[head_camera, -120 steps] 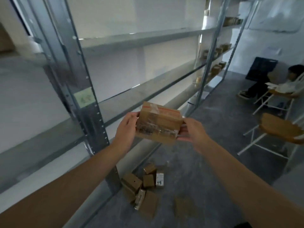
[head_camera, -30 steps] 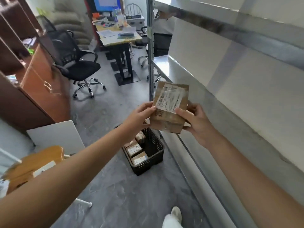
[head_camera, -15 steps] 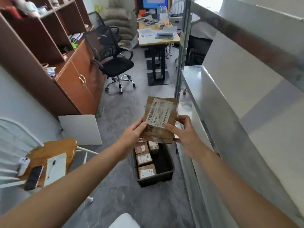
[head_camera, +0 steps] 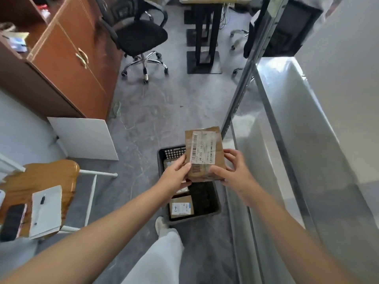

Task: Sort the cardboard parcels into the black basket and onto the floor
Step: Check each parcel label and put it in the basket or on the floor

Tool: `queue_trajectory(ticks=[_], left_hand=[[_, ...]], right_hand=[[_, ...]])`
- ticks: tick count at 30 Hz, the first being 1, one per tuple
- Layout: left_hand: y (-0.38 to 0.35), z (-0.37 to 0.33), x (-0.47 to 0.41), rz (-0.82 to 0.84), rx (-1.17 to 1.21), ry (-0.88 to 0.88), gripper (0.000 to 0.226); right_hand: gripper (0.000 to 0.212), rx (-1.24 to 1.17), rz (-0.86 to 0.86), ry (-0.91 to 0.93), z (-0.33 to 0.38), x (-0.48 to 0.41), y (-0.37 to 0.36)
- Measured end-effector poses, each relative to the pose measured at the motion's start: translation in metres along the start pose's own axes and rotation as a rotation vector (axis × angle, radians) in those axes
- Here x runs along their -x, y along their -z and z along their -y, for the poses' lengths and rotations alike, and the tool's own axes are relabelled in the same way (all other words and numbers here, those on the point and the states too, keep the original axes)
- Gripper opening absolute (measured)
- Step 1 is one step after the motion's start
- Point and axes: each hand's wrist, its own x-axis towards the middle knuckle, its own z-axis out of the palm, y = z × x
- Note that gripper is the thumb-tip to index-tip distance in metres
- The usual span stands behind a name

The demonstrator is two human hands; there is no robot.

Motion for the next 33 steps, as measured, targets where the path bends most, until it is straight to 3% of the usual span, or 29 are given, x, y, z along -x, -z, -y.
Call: queue_trajectory(ticks=[7, 12, 16, 20, 26, 33], left_hand=[[0.035, 0.049, -0.124, -0.018, -0.070, 0.176, 0.046], [0.027, 0.125, -0.198, -0.029, -0.109, 0.266, 0.052], [0.010, 0.206, -0.250, -0.065, -0.117, 0.320, 0.059], [-0.003, 0.289, -0.292, -0.100, -0.082, 0.420, 0.060], [-0.026, 0.396, -0.351, -0.208, 0.093, 0.516, 0.062], [-0.047, 0.450, -0.414, -0.308, 0.220, 0.503, 0.068]], right_hand=[[0.067, -0.086, -0.088, -0.166, -0.085, -0.101, -0.019], [0.067, -0.273, -0.246, -0.327, -0.187, -0.154, -0.027], [0.068, -0.375, -0.265, -0.474, -0.283, -0.183, -0.027], [0.075, -0.338, -0.213, -0.598, -0.378, -0.215, -0.011], [0.069, -0.241, -0.108, -0.642, -0.466, -0.269, 0.010], [0.076, -0.220, -0.201, -0.714, -0.532, -0.322, 0.021]])
